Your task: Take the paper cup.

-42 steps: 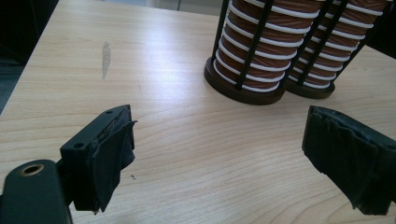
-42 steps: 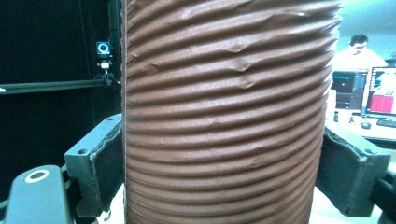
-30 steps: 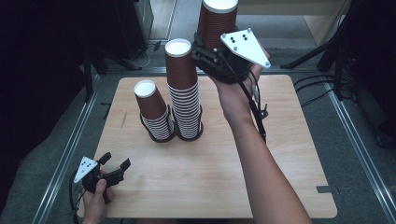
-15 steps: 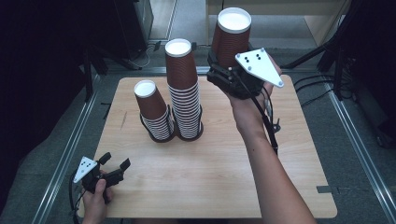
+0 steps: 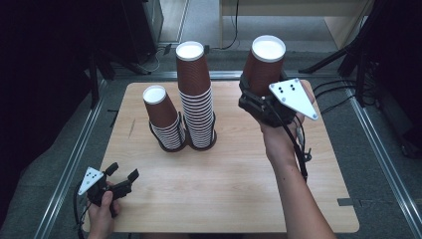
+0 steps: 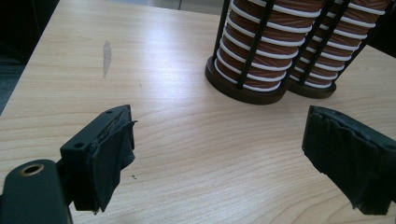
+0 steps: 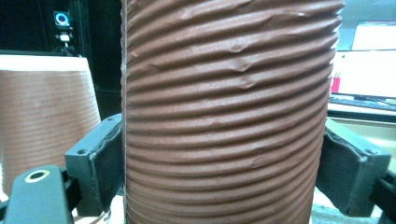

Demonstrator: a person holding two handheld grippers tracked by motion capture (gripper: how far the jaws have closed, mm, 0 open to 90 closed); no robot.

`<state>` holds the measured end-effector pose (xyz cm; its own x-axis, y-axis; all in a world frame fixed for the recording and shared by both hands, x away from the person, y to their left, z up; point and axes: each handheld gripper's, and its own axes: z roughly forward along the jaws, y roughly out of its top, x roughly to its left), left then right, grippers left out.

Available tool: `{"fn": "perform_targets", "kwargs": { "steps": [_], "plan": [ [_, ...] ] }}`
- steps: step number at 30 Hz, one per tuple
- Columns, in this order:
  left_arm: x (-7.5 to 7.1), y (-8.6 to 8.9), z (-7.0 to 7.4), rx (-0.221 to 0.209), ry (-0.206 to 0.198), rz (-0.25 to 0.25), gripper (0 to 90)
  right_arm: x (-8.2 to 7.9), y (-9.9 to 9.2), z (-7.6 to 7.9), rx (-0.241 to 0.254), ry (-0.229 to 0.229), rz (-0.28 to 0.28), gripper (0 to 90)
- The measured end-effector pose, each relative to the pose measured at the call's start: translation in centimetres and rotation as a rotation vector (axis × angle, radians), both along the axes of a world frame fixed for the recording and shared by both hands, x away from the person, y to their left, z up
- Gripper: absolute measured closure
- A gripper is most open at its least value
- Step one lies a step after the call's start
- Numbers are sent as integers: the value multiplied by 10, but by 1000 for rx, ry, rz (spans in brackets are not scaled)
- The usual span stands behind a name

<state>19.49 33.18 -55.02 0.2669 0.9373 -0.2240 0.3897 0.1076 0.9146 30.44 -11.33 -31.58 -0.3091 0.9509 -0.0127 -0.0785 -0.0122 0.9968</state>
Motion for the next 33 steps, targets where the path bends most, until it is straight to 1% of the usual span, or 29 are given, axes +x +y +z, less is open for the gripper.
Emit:
{"fn": "perform_targets", "kwargs": {
  "steps": [2, 5, 6, 7, 9, 10, 11, 12, 13, 14, 15, 19, 20, 21, 24, 25, 26, 28, 29, 30, 31, 32, 33],
  "plan": [
    [0, 0, 0, -1, 1, 1, 93, -4, -3, -6, -15, -6, -5, 134],
    [0, 0, 0, -1, 1, 3, 93, -9, -8, -15, -28, -2, -4, 134],
    [0, 0, 0, -1, 1, 3, 93, -9, -8, -15, -28, -2, -4, 134],
    [0, 1, 0, -1, 2, 4, 93, -13, -12, -21, -31, 4, -3, 133],
    [0, 1, 0, 0, 2, 4, 93, -14, -13, -24, -32, 7, -4, 133],
    [0, 1, 0, -2, 1, 6, 93, -18, -18, -31, -29, 11, -7, 133],
    [0, 1, 0, -3, 1, 7, 92, -19, -21, -34, -29, 13, -8, 134],
    [0, 1, 0, -3, 1, 7, 93, -19, -21, -34, -29, 13, -8, 134],
    [-1, 1, 0, -5, 1, 9, 93, -23, -26, -42, -33, 21, -14, 133],
    [-1, 1, 0, -5, 1, 9, 93, -23, -26, -42, -33, 21, -14, 133],
    [-1, 1, 0, -6, 1, 12, 93, -26, -32, -52, -39, 29, -21, 133],
    [-1, 2, 0, -5, 2, 17, 92, -32, -43, -68, -36, 55, -33, 133],
    [-1, 2, 0, -5, 2, 17, 92, -32, -43, -68, -36, 55, -33, 133],
    [-2, 2, 0, -5, 2, 21, 92, -35, -49, -76, -46, 66, -47, 133],
    [-2, 1, 0, -3, 2, 26, 92, -39, -57, -88, -63, 72, -60, 133],
    [-2, 1, 0, -3, 2, 26, 92, -39, -57, -88, -63, 72, -60, 133],
    [-1, 1, 0, 3, 2, 28, 92, -42, -62, -96, -61, 82, -64, 133],
    [0, -1, 0, 24, 6, 32, 92, -45, -65, -105, -48, 98, -64, 134],
    [0, -1, 0, 24, 6, 32, 92, -45, -65, -105, -48, 98, -64, 134],
    [0, -2, 1, 39, 6, 31, 92, -48, -68, -116, -42, 116, -68, 134],
    [0, -3, 1, 44, 6, 31, 92, -49, -68, -120, -41, 121, -69, 134],
    [0, -3, 1, 44, 6, 31, 93, -49, -68, -120, -41, 121, -69, 134],
    [0, -4, 1, 53, 8, 35, 92, -51, -69, -133, -49, 142, -70, 134]
  ]
}}
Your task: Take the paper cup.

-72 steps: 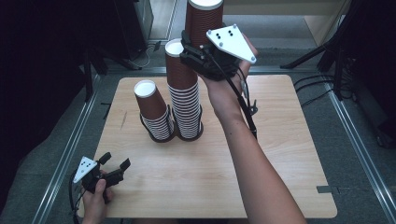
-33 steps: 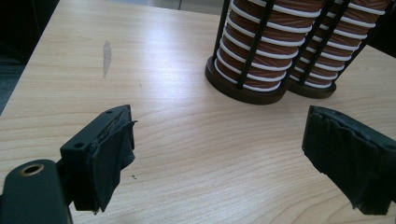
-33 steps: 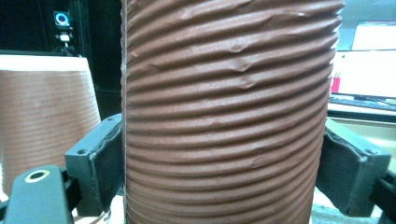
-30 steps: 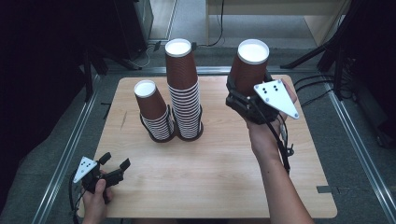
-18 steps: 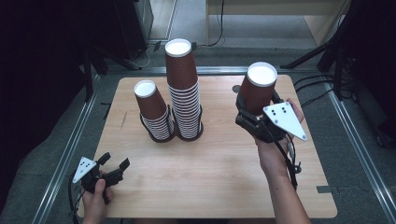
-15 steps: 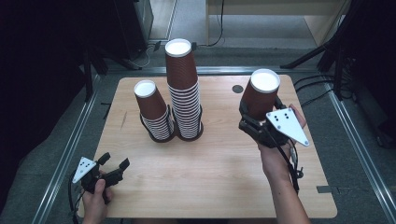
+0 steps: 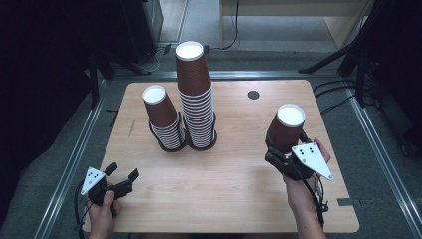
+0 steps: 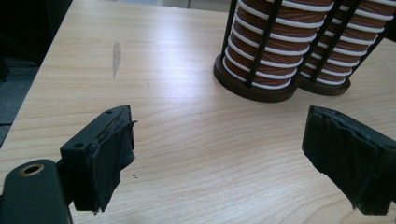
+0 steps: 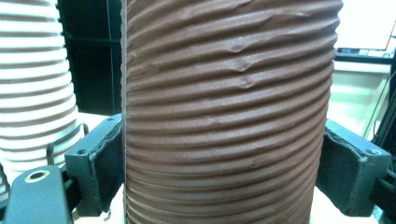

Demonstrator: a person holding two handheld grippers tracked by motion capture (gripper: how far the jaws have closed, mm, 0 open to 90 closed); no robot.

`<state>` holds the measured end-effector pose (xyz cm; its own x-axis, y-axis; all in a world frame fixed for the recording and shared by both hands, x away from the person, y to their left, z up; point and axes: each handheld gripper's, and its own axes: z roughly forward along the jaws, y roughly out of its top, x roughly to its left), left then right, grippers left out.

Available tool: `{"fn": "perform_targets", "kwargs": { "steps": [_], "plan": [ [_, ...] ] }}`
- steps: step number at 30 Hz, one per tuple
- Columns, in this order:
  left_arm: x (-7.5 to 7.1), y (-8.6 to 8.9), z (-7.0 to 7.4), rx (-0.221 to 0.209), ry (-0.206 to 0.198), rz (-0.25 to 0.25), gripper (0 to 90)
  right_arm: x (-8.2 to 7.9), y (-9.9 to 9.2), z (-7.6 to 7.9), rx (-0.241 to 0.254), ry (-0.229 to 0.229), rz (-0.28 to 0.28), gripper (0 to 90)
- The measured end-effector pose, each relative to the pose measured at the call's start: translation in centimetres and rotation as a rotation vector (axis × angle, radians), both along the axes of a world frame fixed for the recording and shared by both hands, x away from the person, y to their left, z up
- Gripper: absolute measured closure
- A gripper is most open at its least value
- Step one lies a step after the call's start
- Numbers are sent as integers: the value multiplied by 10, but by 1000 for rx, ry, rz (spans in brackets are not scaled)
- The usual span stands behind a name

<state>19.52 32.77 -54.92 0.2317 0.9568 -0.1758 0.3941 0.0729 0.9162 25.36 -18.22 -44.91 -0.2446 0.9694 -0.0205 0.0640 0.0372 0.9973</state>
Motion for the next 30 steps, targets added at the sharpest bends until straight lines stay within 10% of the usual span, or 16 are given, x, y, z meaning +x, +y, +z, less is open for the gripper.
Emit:
{"fn": "perform_targets", "kwargs": {
  "steps": [14, 30],
  "plan": [
    [2, -7, 16, 12, -25, 5, 92, -3, 19, -44, -64, 95, 56, 134],
    [20, -75, 35, 20, -70, -132, 92, -4, 36, -51, -168, 73, 57, 134]
  ]
}}
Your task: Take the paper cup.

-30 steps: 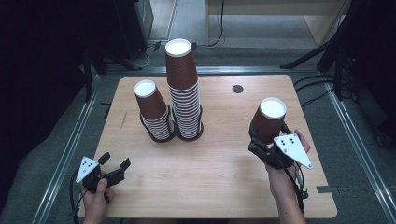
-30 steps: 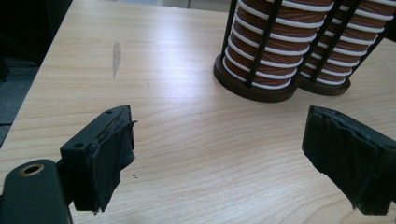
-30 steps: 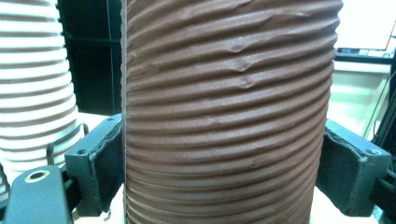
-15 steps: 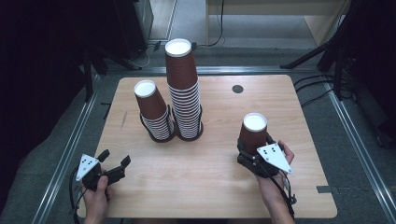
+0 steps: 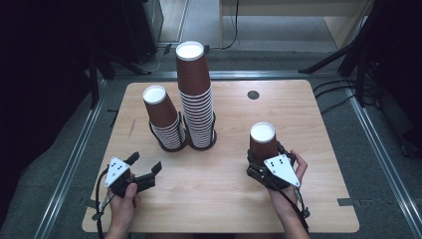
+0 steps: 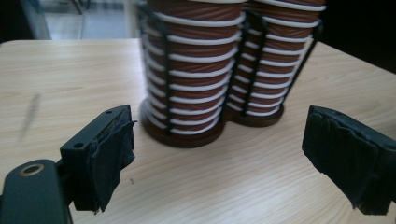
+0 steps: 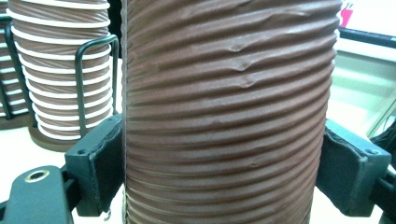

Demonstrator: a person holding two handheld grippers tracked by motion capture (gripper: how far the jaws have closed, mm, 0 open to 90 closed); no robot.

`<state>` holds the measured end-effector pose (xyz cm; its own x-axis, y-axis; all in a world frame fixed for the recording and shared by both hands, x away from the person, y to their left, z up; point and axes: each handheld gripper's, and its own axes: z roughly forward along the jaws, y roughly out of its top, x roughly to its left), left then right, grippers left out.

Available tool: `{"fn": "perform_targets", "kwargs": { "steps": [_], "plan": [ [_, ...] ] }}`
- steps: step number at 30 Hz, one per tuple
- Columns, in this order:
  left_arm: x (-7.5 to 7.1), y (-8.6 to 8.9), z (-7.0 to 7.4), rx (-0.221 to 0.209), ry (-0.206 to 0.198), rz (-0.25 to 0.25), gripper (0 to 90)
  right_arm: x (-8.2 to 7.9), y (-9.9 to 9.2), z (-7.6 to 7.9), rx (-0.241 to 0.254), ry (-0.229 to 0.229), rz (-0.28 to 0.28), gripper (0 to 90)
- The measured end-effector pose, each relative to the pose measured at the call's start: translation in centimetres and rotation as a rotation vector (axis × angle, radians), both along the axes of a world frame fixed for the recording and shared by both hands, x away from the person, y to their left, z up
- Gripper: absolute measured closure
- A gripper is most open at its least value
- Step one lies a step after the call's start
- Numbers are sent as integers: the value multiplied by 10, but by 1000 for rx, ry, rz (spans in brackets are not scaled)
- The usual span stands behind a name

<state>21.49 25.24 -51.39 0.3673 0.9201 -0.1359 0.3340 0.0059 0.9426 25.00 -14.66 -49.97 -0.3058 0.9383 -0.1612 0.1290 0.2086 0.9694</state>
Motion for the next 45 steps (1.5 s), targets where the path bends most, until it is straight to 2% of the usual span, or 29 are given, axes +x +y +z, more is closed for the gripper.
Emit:
{"fn": "perform_targets", "kwargs": {
  "steps": [5, 10, 11, 13, 15, 18, 20, 23, 26, 30, 32, 35, 45],
  "plan": [
    [8, -18, 2, 6, -8, -34, 93, 1, 4, -1, -28, -9, 2, 133],
    [13, -28, 2, 1, -16, -57, 93, 3, 9, -5, -44, -4, 11, 134],
    [15, -32, 1, -9, -11, -74, 93, 2, 12, -8, -66, -5, 17, 133],
    [14, -35, 0, -24, -4, -102, 93, 2, 14, -11, -84, -5, 20, 134],
    [12, -42, 0, 1, -9, -123, 93, 2, 16, -16, -98, 3, 22, 134],
    [11, -48, 1, -7, -11, -147, 93, 2, 20, -24, -123, 19, 26, 134],
    [11, -51, 1, -25, -10, -162, 93, 2, 24, -28, -157, 16, 39, 133],
    [10, -54, 3, -25, -12, -175, 93, 2, 30, -31, -194, 8, 57, 133],
    [8, -59, 4, -27, -16, -195, 93, 0, 34, -31, -203, 9, 67, 133],
    [5, -66, 6, -22, -22, -220, 93, -3, 40, -31, -239, -13, 87, 132],
    [2, -69, 9, -28, -45, -254, 93, -5, 43, -31, -263, -27, 97, 132],
    [-2, -73, 14, -31, -72, -288, 92, -10, 49, -32, -337, -62, 124, 131],
    [-6, -83, 18, -61, -72, -369, 92, -25, 69, -29, -496, -156, 219, 130]
  ]
}}
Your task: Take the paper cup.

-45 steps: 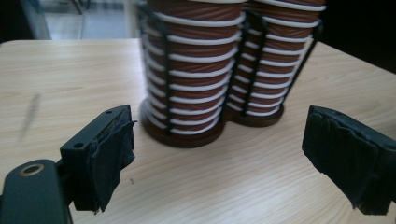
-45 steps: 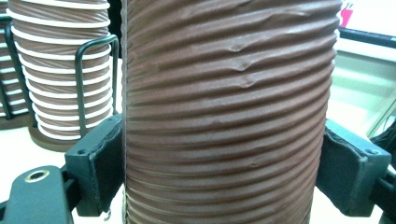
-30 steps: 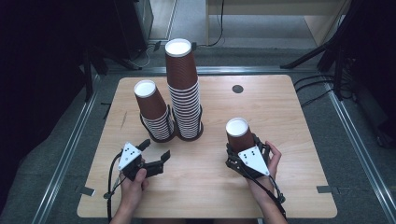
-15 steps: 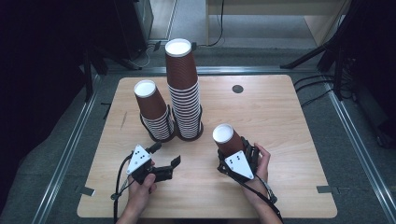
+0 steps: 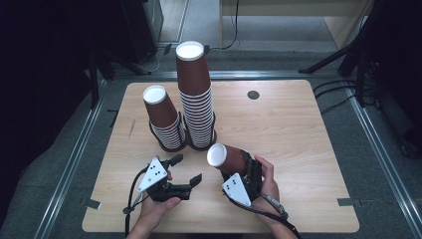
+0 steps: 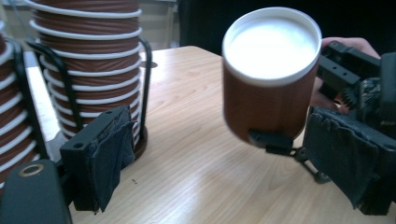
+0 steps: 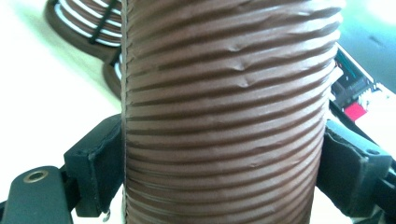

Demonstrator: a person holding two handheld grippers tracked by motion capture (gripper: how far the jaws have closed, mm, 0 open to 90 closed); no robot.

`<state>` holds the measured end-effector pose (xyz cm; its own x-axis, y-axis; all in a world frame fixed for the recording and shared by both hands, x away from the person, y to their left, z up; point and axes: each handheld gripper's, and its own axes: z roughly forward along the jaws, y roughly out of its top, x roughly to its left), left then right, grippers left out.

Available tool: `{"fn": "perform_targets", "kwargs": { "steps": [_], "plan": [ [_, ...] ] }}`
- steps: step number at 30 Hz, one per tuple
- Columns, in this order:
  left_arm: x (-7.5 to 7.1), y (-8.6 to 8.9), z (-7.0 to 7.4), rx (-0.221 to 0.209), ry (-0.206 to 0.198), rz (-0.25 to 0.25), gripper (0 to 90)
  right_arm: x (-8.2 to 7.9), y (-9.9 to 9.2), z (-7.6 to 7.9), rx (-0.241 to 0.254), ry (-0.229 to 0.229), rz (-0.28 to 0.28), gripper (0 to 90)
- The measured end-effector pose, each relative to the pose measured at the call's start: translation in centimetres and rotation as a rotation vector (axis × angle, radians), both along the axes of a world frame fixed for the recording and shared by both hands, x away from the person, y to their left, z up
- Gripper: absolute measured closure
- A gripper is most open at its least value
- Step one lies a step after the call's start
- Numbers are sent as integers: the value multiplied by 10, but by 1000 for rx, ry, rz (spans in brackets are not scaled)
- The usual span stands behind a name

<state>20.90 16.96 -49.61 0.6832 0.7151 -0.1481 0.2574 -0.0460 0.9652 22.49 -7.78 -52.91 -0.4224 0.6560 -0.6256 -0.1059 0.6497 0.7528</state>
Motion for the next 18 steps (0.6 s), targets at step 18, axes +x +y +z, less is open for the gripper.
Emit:
{"fn": "perform_targets", "kwargs": {
  "steps": [18],
  "plan": [
    [-1, -13, 2, 15, 30, -53, 65, -16, 16, -5, -137, -77, 102, 129]
  ]
}}
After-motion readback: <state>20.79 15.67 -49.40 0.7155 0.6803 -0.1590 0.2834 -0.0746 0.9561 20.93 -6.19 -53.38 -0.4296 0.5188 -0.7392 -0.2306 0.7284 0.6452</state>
